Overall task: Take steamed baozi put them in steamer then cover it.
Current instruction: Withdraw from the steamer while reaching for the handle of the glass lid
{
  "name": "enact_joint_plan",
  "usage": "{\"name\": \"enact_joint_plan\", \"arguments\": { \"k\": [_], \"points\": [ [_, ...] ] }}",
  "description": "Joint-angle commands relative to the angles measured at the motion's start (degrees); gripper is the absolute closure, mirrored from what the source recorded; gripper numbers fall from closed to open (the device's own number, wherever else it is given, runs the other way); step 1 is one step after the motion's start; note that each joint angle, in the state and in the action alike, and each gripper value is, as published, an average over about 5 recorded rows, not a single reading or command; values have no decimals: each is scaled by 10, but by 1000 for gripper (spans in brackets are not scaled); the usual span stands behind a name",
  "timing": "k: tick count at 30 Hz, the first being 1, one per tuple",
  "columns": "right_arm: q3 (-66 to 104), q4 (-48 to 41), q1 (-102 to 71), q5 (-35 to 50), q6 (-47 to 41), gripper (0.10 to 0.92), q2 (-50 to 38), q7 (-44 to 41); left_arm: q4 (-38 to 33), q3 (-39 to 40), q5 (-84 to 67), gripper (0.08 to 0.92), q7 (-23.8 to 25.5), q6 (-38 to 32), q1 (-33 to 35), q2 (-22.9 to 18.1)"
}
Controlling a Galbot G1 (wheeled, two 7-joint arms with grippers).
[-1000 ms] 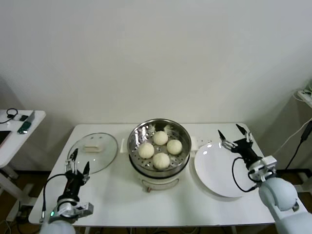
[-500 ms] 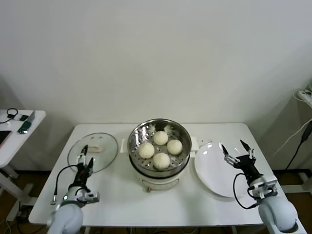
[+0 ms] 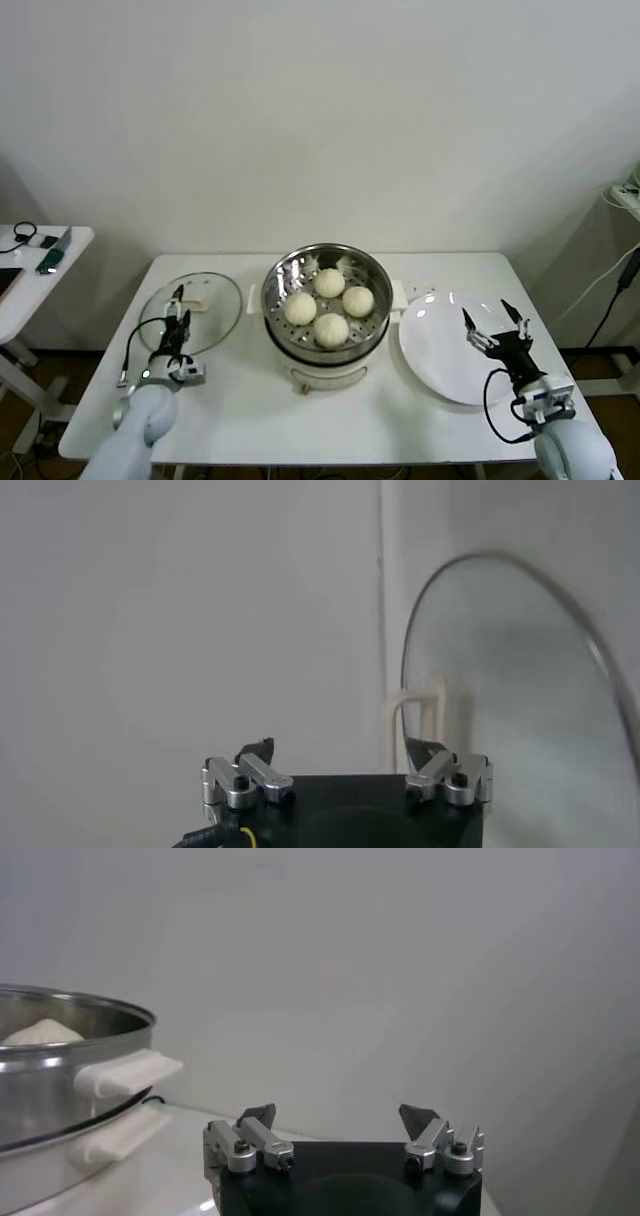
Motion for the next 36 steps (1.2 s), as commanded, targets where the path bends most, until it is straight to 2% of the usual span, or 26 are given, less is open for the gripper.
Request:
{"name": "enact_joint_plan", "arguments": {
  "k": [1, 17, 29, 32, 36],
  "points": [
    [5, -3, -6, -13, 3, 203, 8, -2, 113, 12, 8, 177, -8, -9, -94, -4],
    [2, -7, -1, -30, 11, 203, 18, -8, 175, 17, 10, 177, -11, -17, -134, -20],
    [0, -17, 1, -50, 22, 203, 29, -17, 179, 17, 1, 178, -22, -28, -139, -22],
    [-1, -20, 2, -54, 24, 203, 31, -18, 175, 17, -1, 218, -21, -32, -137, -22],
    [-1, -24, 6, -57, 27, 203, 35, -19, 177, 16, -1, 329, -19, -34, -134, -23]
  ]
}}
